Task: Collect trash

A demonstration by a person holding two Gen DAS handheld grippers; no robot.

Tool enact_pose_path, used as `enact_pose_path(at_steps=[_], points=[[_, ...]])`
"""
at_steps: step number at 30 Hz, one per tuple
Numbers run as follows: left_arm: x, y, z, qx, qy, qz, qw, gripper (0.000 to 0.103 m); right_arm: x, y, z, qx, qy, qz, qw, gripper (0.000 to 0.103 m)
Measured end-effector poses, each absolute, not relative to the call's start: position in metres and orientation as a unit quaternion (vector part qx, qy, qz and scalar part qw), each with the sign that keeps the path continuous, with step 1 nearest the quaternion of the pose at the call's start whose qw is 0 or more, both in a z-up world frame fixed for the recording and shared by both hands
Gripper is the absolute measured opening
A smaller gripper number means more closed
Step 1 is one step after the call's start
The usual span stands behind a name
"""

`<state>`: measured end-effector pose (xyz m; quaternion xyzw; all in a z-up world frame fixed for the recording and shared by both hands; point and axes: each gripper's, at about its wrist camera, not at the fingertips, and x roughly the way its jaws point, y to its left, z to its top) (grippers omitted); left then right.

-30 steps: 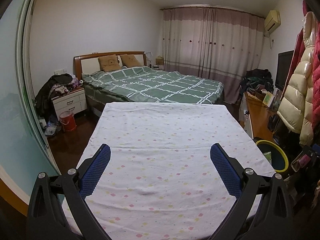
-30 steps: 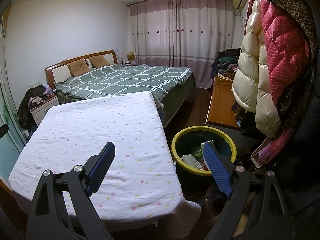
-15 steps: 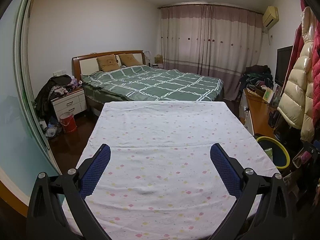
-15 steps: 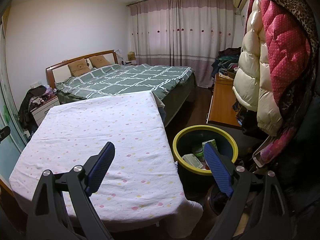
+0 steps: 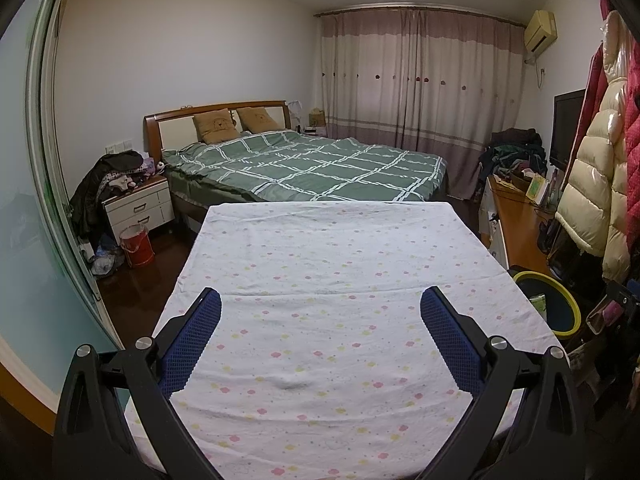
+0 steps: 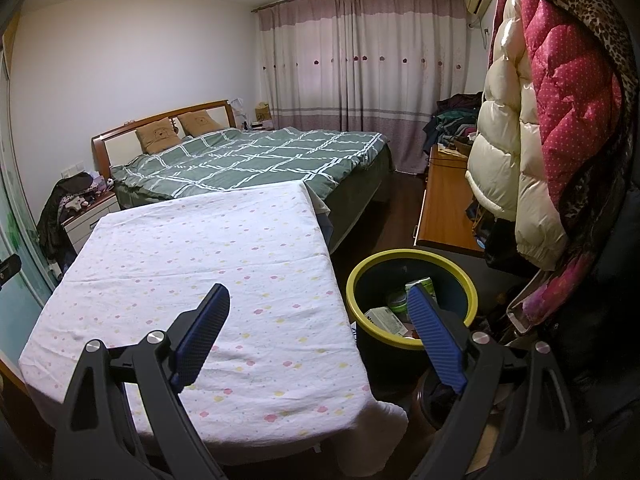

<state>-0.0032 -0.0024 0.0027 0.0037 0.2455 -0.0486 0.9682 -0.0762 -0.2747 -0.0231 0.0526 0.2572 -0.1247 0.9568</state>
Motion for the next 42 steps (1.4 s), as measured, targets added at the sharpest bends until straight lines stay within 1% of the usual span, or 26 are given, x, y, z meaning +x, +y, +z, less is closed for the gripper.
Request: enact_pose_path(at_steps=[42], points=[[-0.0008,0.0003,-0.0053,0.009,0.249,-0.056,0.967,0.098,-0.0745,-0.2761,-0.0293,0.059,0.261,-0.124,0.955,0.086]])
